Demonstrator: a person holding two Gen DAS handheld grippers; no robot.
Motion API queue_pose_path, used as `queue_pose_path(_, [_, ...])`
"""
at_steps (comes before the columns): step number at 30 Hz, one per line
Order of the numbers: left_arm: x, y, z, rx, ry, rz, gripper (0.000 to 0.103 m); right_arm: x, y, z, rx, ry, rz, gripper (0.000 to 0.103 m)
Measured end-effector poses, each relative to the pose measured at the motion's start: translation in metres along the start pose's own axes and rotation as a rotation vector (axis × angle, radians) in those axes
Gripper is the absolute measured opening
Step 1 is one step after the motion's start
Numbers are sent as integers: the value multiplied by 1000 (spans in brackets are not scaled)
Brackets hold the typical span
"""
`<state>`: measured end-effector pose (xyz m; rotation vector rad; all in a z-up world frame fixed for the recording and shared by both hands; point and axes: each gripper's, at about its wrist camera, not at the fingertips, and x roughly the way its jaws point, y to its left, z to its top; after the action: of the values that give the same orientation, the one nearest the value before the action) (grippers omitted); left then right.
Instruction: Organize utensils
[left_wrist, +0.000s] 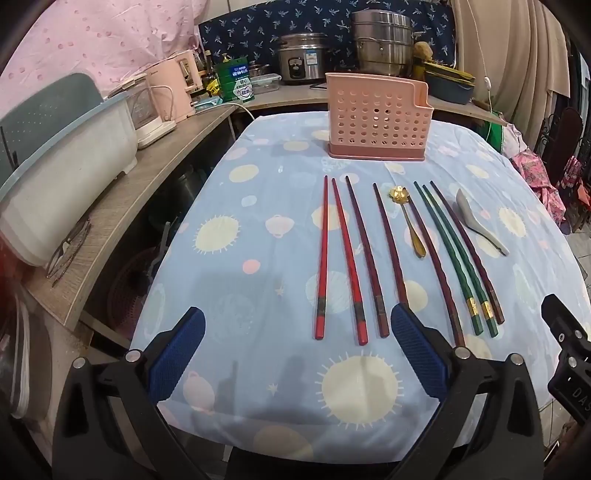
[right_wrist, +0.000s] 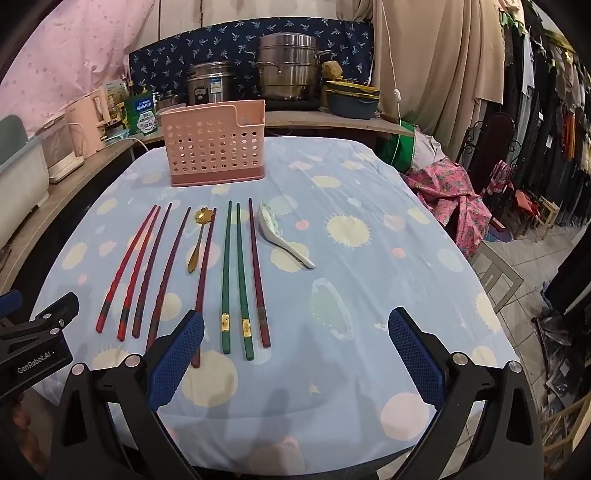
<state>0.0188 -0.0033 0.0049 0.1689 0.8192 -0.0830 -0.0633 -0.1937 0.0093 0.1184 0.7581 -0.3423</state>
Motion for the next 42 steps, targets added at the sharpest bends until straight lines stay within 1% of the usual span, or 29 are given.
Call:
queue_pose_path(13, [11,2,1,-5,24,-9,96,12,-3,1,25,33,-1,96])
queue_pose_path(42, [16,5,0,-11,23,-4,96,13,-4,-2,40,29,9,96])
